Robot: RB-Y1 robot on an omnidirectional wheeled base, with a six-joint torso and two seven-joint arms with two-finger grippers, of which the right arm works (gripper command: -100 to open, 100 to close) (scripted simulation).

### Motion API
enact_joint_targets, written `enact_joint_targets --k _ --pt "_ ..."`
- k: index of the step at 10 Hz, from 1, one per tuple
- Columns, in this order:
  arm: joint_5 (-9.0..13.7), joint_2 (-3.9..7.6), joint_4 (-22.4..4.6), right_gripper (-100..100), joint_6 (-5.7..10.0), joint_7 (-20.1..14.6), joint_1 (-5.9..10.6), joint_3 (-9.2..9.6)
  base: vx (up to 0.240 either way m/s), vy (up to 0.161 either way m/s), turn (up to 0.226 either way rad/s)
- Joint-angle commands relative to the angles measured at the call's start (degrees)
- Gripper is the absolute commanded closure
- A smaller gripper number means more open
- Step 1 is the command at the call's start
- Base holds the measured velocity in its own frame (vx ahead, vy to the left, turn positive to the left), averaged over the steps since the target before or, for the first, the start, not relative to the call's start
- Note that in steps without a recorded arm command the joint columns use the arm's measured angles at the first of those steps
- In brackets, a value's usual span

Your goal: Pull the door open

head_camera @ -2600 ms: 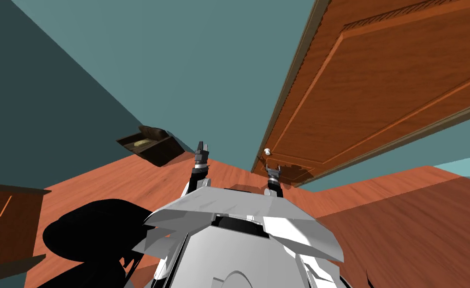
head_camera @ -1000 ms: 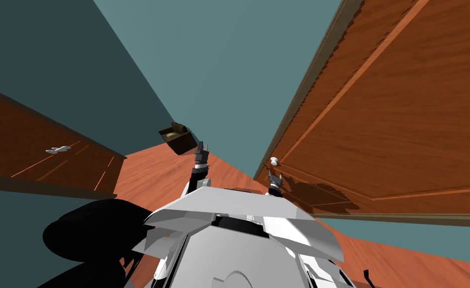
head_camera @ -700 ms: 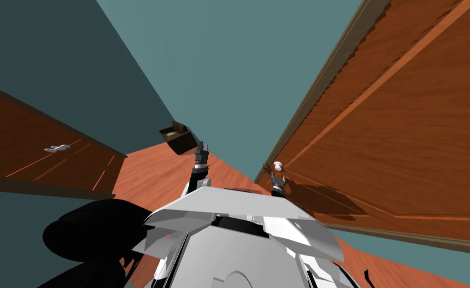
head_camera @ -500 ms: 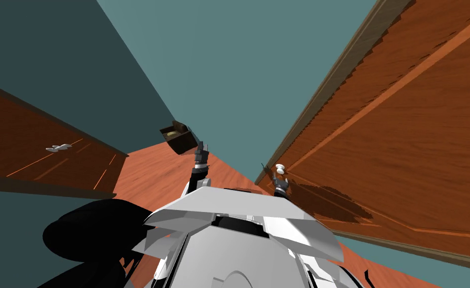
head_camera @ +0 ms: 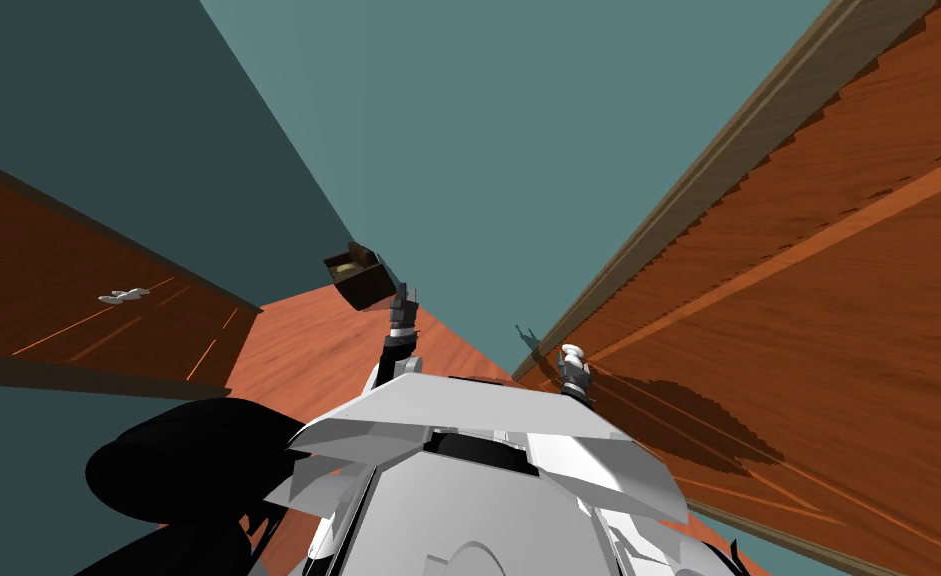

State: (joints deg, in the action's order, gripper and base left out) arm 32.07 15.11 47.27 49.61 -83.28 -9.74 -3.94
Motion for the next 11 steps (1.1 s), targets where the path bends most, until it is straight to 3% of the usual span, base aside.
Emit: enact_joint_targets --k 1,6,11 --pt "0.0 -0.09 0.1 100 -0.19 0.3 0.01 0.00 -0.012 -0.003 -0.026" --pt "0.0 -0.09 0.1 100 -0.19 0.3 0.01 0.00 -0.018 0.001 0.005" --pt "-1.6 1.58 1.9 100 -0.75 -2.7 -1.20 3.20 -0.189 0.001 0.064"
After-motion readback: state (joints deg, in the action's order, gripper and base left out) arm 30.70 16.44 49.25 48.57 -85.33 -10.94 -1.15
